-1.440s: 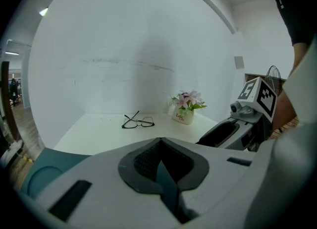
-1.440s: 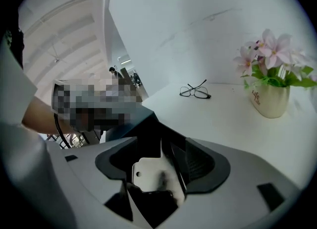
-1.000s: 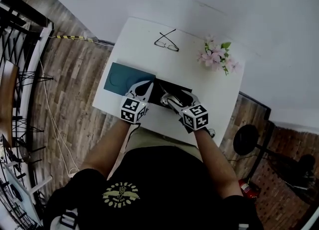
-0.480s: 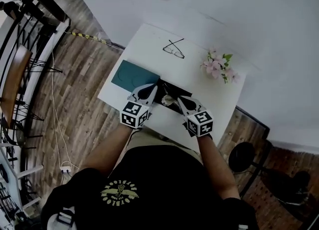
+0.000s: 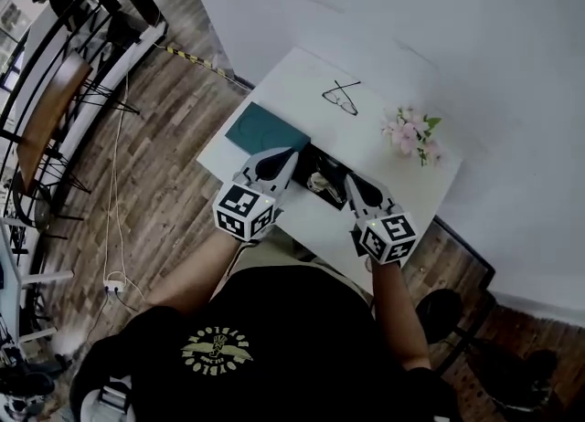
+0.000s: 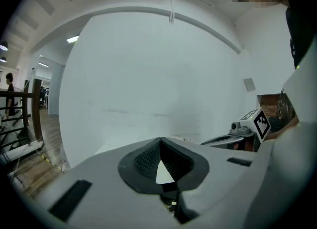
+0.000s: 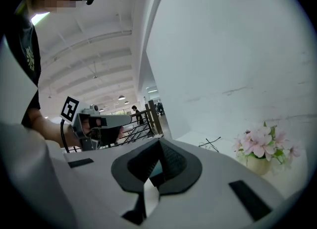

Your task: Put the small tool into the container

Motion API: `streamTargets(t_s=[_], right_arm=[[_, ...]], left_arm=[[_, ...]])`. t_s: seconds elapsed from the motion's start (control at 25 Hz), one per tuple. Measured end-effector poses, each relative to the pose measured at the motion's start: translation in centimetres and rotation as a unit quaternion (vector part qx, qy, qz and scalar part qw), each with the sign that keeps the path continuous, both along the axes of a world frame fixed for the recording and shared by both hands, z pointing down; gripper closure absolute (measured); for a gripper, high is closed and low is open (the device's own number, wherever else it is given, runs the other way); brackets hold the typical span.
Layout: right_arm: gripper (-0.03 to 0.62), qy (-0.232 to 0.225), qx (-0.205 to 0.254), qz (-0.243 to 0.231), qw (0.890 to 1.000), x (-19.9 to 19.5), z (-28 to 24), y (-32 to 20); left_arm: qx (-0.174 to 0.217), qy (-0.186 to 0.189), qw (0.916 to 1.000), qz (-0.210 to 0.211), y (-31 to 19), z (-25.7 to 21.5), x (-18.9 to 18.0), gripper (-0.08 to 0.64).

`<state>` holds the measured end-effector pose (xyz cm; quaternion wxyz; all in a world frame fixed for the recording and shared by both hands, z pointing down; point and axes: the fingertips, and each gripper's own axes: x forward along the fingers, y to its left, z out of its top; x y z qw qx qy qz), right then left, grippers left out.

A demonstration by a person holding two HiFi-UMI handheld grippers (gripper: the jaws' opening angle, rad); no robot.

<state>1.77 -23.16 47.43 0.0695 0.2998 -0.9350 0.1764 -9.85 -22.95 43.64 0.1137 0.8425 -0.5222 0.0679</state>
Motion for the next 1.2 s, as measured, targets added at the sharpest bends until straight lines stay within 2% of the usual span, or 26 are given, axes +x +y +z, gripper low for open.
streamTargets(t_s=[0.2,0.36,0.48,0.72,0.92,1.2], right_arm=[[0.591,-0.015,0.034,-0.01,0.999,-0.1,-3.7,0.4],[0.591,-0.023,0.056,0.0,0.998,0.4,-6.6,0.5],[0.591,-0.011,0.08,0.015,0.997,0.7,-8.3,0.5],[0.591,0.009,0.116,0.082,0.99,2.1,-11.7,0.2],[0.591,0.021,0.14,0.142,0.98,2.0,-14.2,0.4],[0.591,0.042,0.153,0.21,0.965,0.3,-16.1,0.9]], left_arm=[[0.028,-0.018,0.9994,-0.005,1.2,-3.5,0.4,0.554],[0.05,-0.03,0.9983,0.004,1.6,-6.3,1.1,0.554],[0.071,-0.032,0.9968,0.018,1.8,-8.3,1.7,0.554],[0.104,-0.034,0.9913,0.073,0.5,-11.2,2.8,0.554],[0.098,-0.015,0.9902,0.098,-0.7,-12.8,1.2,0.554],[0.118,-0.001,0.9792,0.165,-1.6,-14.5,-0.6,0.554]])
